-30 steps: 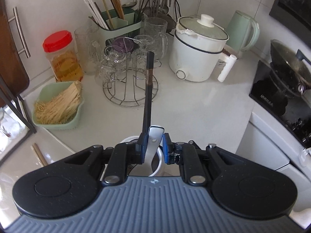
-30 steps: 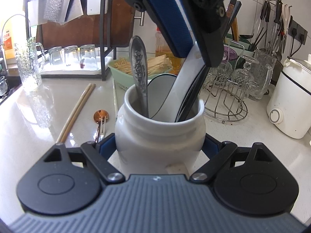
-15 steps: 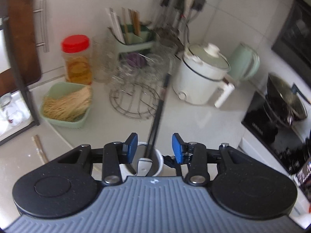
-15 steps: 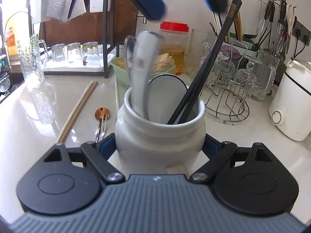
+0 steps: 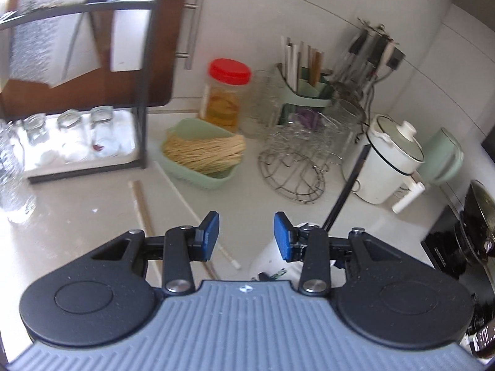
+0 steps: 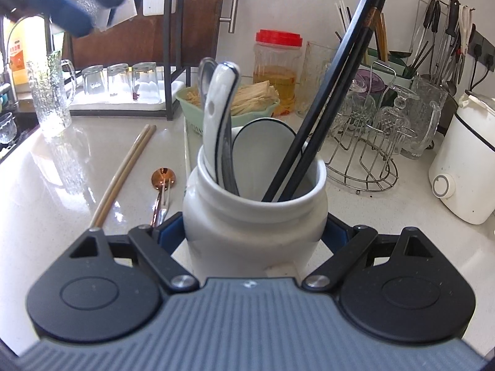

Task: Organize utensils
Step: 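Move the left gripper back over the white stick on the counter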

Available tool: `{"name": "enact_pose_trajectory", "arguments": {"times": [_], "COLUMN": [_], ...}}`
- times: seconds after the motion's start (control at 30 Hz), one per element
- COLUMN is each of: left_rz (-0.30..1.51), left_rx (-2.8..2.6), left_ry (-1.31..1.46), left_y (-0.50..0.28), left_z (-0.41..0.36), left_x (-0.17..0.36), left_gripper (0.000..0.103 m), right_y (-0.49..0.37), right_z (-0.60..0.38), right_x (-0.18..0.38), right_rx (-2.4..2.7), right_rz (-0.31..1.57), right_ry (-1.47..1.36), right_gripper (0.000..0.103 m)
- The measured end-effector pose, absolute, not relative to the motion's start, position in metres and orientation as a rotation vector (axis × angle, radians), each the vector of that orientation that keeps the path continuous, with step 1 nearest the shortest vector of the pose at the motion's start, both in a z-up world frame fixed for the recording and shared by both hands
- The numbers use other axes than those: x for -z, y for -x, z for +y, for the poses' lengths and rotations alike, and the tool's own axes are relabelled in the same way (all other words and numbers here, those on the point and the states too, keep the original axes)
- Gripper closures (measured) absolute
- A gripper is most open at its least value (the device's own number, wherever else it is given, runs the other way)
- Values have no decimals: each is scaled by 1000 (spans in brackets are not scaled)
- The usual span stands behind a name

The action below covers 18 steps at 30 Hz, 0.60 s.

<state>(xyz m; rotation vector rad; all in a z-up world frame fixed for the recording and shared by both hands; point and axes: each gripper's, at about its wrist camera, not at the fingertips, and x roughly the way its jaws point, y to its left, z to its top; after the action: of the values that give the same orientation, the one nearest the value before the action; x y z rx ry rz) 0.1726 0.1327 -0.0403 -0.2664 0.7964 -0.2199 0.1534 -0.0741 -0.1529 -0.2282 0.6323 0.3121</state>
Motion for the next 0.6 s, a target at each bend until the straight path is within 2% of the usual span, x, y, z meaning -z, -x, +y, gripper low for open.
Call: {"name": "enact_pose_trajectory", "arguments": {"times": [0.6], "left_rz": [839], "left_rx": [120], "left_ry": [346], "left_y": [-152], "left_z": [145], "left_x": [75], "left_gripper": [59], "right_y": [-154], "right_z": [-74], "right_x": [151], "right_rx": [-297], "right_rz": [654], "right_ry": [226], "right_gripper": [11]}}
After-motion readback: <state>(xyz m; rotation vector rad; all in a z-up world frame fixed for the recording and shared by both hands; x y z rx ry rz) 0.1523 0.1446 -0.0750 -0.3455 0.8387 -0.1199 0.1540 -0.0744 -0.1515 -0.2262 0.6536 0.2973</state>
